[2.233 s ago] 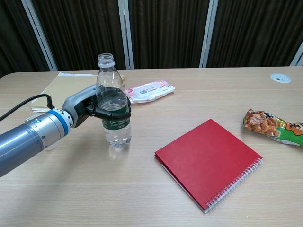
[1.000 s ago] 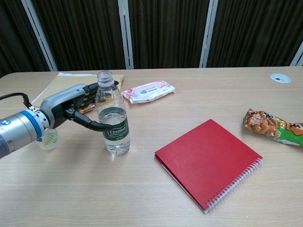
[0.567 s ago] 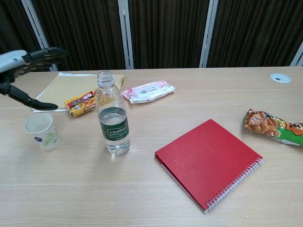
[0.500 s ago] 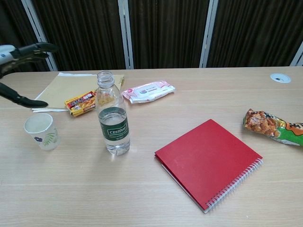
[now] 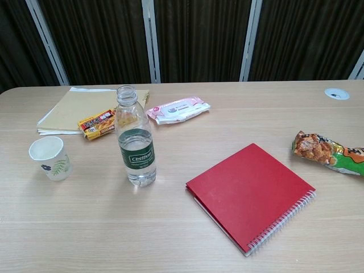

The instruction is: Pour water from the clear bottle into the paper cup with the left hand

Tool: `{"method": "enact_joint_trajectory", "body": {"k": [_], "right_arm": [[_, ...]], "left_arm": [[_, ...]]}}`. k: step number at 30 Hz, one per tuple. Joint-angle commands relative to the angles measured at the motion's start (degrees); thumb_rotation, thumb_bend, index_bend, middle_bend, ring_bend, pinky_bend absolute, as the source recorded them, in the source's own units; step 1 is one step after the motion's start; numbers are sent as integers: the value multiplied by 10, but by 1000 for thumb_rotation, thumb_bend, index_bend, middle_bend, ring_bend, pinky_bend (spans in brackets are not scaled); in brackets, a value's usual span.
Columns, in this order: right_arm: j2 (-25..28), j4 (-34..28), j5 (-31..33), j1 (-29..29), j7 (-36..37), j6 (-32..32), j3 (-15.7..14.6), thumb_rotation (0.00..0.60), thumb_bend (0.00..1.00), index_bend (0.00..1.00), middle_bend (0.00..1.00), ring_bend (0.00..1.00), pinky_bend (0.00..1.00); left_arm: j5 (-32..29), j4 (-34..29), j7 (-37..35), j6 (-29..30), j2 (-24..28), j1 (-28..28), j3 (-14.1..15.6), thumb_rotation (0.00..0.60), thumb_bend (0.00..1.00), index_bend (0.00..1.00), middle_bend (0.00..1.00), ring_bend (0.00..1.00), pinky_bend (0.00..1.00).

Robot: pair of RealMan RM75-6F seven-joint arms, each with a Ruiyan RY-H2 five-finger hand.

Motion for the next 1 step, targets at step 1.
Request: {"method": "enact_joint_trajectory", "body": {"k": [1], "right_arm": [[-3,5,-4,0,1,5,2,600,0,0,0,0,0]], "left_arm": [[3,-15,26,19,9,24,13,600,0,0,0,0,0]]}}
